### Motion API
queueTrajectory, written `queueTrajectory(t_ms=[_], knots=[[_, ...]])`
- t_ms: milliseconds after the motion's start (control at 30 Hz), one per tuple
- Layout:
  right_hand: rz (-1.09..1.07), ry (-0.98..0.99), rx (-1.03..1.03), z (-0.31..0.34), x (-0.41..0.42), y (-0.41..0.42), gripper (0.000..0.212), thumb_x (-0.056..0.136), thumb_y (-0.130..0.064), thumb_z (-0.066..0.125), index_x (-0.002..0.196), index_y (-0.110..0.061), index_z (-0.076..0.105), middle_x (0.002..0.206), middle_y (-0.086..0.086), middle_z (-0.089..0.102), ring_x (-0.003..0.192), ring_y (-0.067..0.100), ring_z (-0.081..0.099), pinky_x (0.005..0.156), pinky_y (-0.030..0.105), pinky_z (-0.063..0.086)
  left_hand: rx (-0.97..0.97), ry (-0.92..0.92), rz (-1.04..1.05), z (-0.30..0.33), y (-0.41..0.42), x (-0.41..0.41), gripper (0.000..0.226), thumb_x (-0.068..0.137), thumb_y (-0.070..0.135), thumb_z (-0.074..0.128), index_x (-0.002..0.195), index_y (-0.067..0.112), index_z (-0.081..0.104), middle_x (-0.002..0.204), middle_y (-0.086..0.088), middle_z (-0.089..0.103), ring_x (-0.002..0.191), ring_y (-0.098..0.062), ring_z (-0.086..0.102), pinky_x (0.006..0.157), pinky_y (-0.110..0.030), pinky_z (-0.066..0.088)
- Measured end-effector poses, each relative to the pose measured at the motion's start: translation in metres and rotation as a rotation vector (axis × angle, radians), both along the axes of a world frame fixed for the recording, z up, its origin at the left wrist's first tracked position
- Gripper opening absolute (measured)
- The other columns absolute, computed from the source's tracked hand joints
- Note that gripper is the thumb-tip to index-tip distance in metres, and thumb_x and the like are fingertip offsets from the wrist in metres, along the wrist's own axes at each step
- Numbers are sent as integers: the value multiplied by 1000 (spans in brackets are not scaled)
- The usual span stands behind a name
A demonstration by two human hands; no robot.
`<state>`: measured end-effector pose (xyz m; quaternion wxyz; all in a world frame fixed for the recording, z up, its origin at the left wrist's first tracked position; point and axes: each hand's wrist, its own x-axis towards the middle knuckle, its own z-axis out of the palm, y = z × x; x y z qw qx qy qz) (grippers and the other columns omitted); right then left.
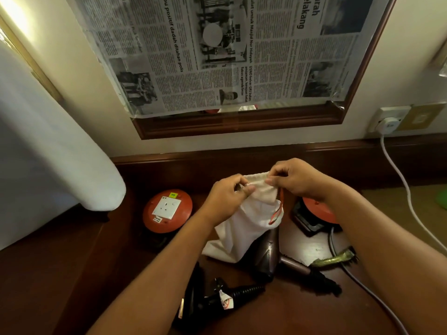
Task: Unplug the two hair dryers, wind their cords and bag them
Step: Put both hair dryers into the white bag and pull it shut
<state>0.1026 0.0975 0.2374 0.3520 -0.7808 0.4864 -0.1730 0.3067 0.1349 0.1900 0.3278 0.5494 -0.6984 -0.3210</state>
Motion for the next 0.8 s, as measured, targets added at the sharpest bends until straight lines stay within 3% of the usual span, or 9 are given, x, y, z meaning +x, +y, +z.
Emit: queueTrajectory(t_ms=[100,233,300,367,433,500,567,633,800], knots=[[-64,-72,90,1,-13,-5,13,90,-17,63,80,-20,69,83,-6,64,78,9,59,73,24,44,-29,-43,28,3,-2,28,38,97,27,55,61,14,49,59,0,45,55,-8,38,53,-26,33],[-83,-123,140,-2,-14,-3,12,92,-17,61,82,-17,68,85,-2,64,81,15,60,75,29,50,-25,-59,34,9,-1,42,40,98,26,53,60,16,46,59,4,44,54,-4,38,54,-20,32],[-109,-71,82,-3,-14,-6,9,91,-18,61,89,-15,70,110,1,61,105,20,57,93,37,48,26,-43,5,13,3,40,28,97,21,55,70,15,58,68,5,54,61,-2,47,59,-16,38],[-99,75,-26,0,-14,-8,15,90,-19,62,103,-22,70,143,0,40,136,25,31,112,44,29,60,-40,-29,18,7,38,18,96,17,55,81,17,65,80,4,62,72,-4,55,65,-17,45],[7,151,-121,5,-4,-6,34,89,-16,62,120,-28,63,155,-4,22,144,23,9,117,46,14,47,-14,-72,21,9,32,14,96,14,55,89,13,66,87,-1,65,79,-12,59,69,-22,48],[175,113,-86,5,14,2,42,88,-10,61,128,-24,58,144,-6,38,137,13,26,114,28,25,25,11,-109,22,10,26,13,96,13,54,94,12,67,90,-3,65,83,-13,59,72,-23,48],[207,3,39,-4,29,10,28,90,-11,60,115,-22,65,111,-15,59,105,0,52,87,12,40,5,-5,-116,20,10,24,12,96,14,54,97,16,67,90,0,65,83,-11,59,72,-22,48],[104,-47,43,-13,31,12,13,92,-13,58,95,-17,70,84,-12,63,82,4,58,72,20,42,-1,-72,-98,16,9,31,11,96,18,55,97,23,66,91,5,65,83,-9,59,72,-21,48],[38,-34,14,-15,14,6,17,94,-16,57,91,-15,73,84,-2,70,82,12,64,74,24,51,26,-301,33,6,11,71,21,97,20,52,80,18,63,76,2,63,72,-15,59,67,-32,47]])
